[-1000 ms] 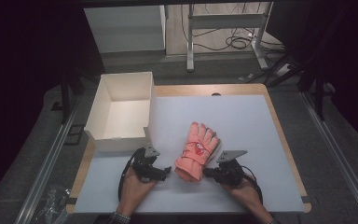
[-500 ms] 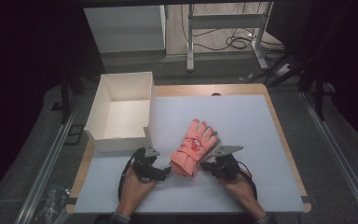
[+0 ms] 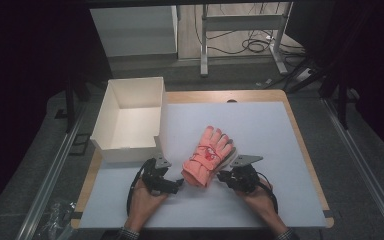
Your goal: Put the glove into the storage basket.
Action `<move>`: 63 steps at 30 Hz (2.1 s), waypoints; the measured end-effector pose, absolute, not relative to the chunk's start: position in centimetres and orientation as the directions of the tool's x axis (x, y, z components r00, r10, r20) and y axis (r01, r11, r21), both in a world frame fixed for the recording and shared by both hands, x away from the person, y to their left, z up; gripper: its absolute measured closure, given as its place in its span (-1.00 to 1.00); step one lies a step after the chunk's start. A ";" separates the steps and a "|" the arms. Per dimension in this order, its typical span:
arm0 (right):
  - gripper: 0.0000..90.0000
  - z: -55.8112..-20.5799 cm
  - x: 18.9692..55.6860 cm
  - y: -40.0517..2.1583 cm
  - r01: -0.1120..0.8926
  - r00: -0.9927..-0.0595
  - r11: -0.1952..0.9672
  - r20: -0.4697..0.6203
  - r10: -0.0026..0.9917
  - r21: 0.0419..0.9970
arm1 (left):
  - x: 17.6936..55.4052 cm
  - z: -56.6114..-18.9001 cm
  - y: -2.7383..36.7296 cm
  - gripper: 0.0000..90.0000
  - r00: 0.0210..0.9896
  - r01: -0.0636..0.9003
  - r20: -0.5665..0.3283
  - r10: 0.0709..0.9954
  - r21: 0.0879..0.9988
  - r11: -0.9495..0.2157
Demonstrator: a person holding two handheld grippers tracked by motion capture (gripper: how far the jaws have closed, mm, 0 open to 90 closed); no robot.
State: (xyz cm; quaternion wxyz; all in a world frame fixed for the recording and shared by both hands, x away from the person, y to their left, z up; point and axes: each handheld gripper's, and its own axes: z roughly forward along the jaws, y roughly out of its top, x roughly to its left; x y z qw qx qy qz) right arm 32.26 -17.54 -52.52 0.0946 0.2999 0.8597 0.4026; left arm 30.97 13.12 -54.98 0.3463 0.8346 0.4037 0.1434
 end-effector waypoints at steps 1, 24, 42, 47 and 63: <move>0.58 -52.3 32.2 -18.0 0.434 -0.796 0.492 0.065 0.602 0.755 | 31.0 -55.0 13.1 -0.92 0.633 0.575 -0.040 0.773 0.694 -0.434; -0.50 -52.7 33.3 -26.8 0.522 -0.600 0.466 -0.080 0.796 0.714 | 30.7 -54.7 13.2 -0.91 0.655 0.568 -0.053 0.753 0.692 -0.445; -0.53 -53.1 33.4 -27.2 0.528 -0.597 0.437 -0.047 0.801 0.728 | 28.7 -49.4 12.8 -1.00 0.723 0.574 -0.147 0.675 0.672 -0.468; -0.53 -53.1 33.4 -27.2 0.526 -0.598 0.437 -0.048 0.800 0.729 | 29.2 -47.7 11.3 -1.00 0.740 0.562 -0.135 0.659 0.661 -0.497; -0.53 -53.1 33.4 -27.3 0.527 -0.597 0.434 -0.044 0.801 0.731 | 33.7 -46.4 6.2 -1.00 0.742 0.574 -0.105 0.662 0.611 -0.546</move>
